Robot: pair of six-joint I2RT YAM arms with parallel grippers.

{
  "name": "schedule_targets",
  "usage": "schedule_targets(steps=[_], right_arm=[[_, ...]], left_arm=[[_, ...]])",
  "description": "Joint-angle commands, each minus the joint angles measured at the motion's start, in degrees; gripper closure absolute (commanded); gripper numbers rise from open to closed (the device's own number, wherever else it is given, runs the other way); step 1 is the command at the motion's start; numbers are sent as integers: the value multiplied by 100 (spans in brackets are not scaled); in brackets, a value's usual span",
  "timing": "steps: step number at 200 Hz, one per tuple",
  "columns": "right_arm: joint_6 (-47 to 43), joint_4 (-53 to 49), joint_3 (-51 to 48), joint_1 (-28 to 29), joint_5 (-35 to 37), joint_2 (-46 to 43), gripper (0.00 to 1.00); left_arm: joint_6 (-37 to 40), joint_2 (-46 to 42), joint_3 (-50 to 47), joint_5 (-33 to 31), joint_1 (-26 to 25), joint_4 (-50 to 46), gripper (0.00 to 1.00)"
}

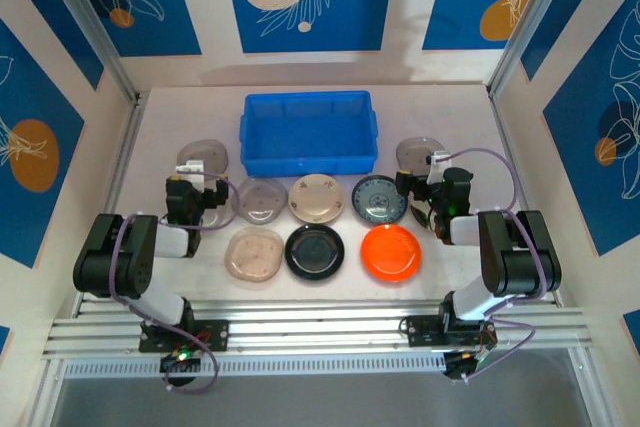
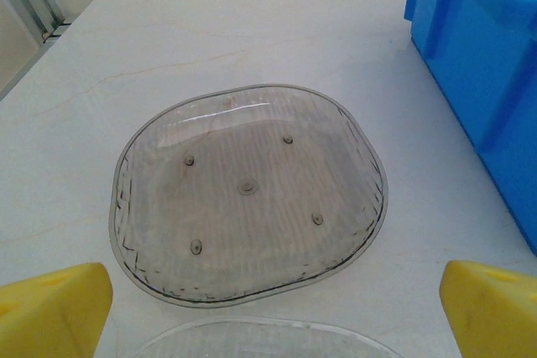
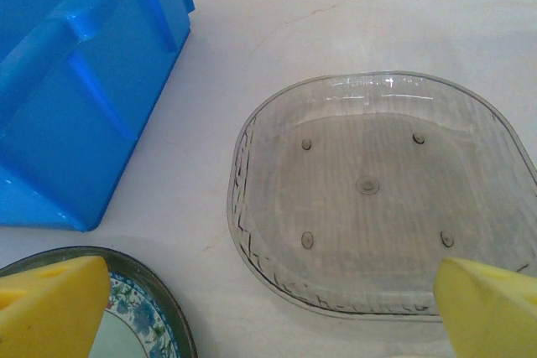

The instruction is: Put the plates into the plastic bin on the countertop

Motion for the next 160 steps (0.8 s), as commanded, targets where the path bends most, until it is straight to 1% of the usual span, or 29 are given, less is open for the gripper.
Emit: schedule_targets(steps=[1, 71, 76, 86, 96, 108, 120, 127, 134, 140, 151, 160], right_arm=[[27, 42, 110, -21, -91, -58, 1], [32, 72, 100, -16, -41, -87, 1], [43, -50, 142, 15, 81, -153, 1], [-32, -523, 310, 123, 322, -416, 1], [-70, -1178, 592, 208, 467, -624, 1], [-79, -1643, 799, 335, 841, -817, 1], [-79, -1772, 853, 439, 1077, -1026, 1], [86, -1930, 940, 469, 1258, -1115, 1], [316, -2287, 1122, 467, 1375, -1174, 1], [481, -2708, 1342, 453, 1437, -1194, 1], [705, -3388, 1775, 462, 1574, -1168, 1], [899, -3889, 2112, 450, 1741, -1118, 1]], left_arm=[[29, -29, 91, 97, -31, 45, 0], [68, -35, 100, 36, -58, 17, 0], [90, -44, 100, -50, -98, 30, 0], [92, -128, 182, -480, -212, -209, 0], [87, -220, 239, -570, -238, -364, 0], [88, -407, 409, -882, -309, -841, 0], [69, -664, 619, -1060, -335, -1429, 0], [44, -804, 803, -1154, -349, -1864, 0], [-4, -898, 978, -1322, -348, -2207, 0], [-102, -969, 1152, -1589, -349, -2577, 0], [-458, -1148, 1547, -2040, -347, -3398, 0], [-703, -1285, 1818, -2205, -342, -3913, 0]])
